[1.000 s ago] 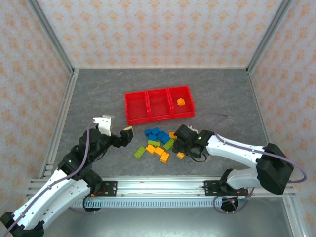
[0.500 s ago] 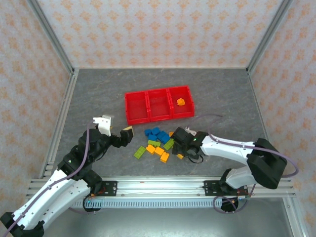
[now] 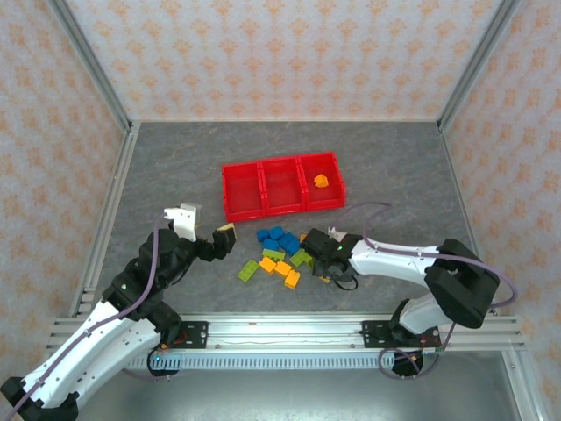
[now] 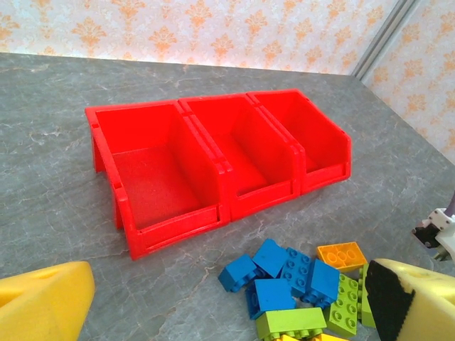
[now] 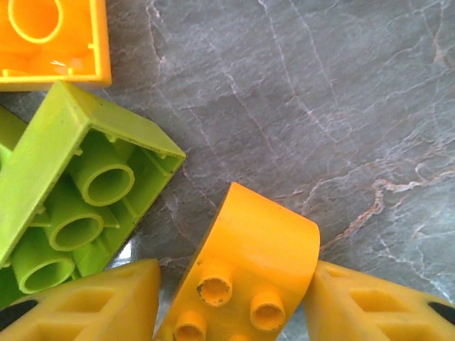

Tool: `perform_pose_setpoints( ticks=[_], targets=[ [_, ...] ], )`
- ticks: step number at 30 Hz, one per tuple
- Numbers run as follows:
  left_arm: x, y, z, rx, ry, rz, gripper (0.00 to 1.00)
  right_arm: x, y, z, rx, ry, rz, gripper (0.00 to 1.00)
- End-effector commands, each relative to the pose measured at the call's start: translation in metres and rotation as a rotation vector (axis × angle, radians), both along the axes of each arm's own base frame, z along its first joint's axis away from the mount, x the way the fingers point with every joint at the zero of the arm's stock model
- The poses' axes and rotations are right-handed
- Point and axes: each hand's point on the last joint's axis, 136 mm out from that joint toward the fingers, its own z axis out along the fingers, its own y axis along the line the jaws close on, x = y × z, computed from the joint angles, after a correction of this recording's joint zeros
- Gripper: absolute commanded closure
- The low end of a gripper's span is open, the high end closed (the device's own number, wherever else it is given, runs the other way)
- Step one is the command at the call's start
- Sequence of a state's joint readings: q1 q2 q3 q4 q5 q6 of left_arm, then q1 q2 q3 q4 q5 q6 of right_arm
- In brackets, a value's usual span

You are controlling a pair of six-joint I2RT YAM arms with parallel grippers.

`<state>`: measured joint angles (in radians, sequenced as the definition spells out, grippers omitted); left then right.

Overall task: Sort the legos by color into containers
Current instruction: Pick up the lego from the bottom-center of the table.

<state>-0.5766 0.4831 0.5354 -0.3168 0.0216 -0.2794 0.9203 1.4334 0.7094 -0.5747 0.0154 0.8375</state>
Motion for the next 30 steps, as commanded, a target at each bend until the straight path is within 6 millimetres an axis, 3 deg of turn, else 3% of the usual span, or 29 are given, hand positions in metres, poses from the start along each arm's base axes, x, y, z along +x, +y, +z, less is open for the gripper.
perform_pose_setpoints(
  ticks=[1, 10, 12, 15, 20, 30],
  targets=[
    [0.002, -0.002, 0.000, 0.015, -0.009, -0.003, 0.01, 0.001, -0.012, 0.001, -0.035, -0.041, -0.009, 0.48],
    [0.003, -0.009, -0.005, 0.018, 0.014, -0.035, 0.01, -0.002, -0.016, 0.002, 0.017, -0.089, 0.008, 0.51],
    [0.003, -0.009, -0.005, 0.019, 0.016, -0.035, 0.01, -0.002, -0.017, 0.000, 0.004, -0.082, 0.002, 0.44],
    [0.004, -0.008, -0.007, 0.022, 0.017, -0.028, 0.01, -0.003, -0.020, -0.005, -0.021, -0.060, -0.016, 0.43],
    [0.004, -0.010, -0.010, 0.029, 0.036, -0.036, 0.01, 0.004, -0.022, -0.004, -0.059, -0.084, -0.017, 0.52],
    [0.003, -0.012, -0.011, 0.028, 0.036, -0.048, 0.01, 0.013, -0.025, 0.008, -0.065, -0.154, -0.022, 0.59]
  ],
)
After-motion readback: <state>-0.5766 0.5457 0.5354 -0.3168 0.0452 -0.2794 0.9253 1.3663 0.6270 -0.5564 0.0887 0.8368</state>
